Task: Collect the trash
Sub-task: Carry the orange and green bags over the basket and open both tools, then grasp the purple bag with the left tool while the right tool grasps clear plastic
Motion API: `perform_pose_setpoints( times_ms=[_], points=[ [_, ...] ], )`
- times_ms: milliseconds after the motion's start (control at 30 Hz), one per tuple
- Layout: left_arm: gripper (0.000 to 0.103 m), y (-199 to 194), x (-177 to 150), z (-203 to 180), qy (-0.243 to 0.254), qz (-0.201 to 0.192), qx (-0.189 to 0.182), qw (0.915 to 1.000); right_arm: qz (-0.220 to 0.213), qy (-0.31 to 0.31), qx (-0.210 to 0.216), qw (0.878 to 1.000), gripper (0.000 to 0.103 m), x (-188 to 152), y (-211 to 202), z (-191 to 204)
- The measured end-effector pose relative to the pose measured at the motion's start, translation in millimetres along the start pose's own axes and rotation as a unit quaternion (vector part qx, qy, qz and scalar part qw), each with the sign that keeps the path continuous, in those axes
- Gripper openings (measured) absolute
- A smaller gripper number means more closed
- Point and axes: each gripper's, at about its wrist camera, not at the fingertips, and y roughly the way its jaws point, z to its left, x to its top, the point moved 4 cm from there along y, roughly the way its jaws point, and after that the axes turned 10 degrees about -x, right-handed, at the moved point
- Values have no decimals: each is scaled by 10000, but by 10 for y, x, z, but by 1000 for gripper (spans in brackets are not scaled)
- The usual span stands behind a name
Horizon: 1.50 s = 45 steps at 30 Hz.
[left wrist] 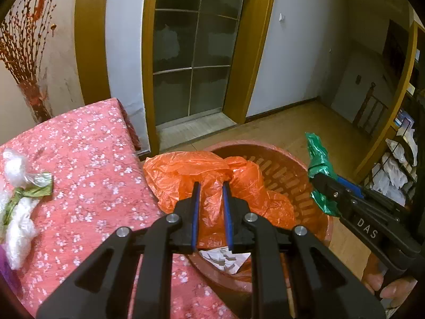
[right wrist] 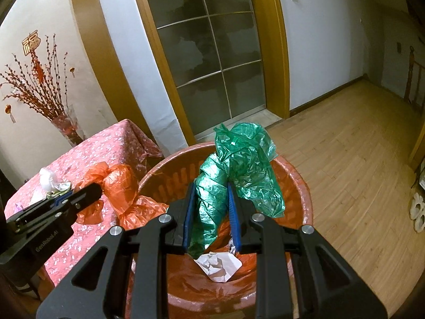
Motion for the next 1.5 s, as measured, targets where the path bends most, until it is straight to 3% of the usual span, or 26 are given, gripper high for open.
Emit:
perform_pose_setpoints(
  times_ms=[167, 300, 433, 600, 767, 1167, 1267, 1500],
  points=[
    [20, 115, -15, 10, -15, 69, -36, 10000, 36, 12, 44, 10000, 25, 11, 66, 16],
    [33, 182, -51, 46, -50, 128, -18, 9999, 75, 43, 50, 9999, 39, -21, 87, -28],
    [42, 202, -96, 139, -117, 168, 84, 9998, 101, 92, 10, 9999, 45, -49, 93, -73],
    [67, 88, -161, 277, -157, 101, 362, 9992, 36, 143, -102, 9998, 62, -55, 60, -116],
    [84, -140, -228, 405, -68, -52, 695, 9975, -45, 97, -159, 9998, 73, -69, -3, -74],
    [93, -898, -552, 901, -66, -292, 1438, 9892, -117, -337, -86, 9993, 83, -253, -181, 428],
    [94, -1189, -666, 1111, -159, -388, 1759, 9835, -107, -509, 3, 9986, 84, -325, -218, 610],
    [95, -1899, -965, 1769, -737, -622, 2705, 9579, -121, -830, 260, 9961, 87, -518, -280, 1124]
  ],
)
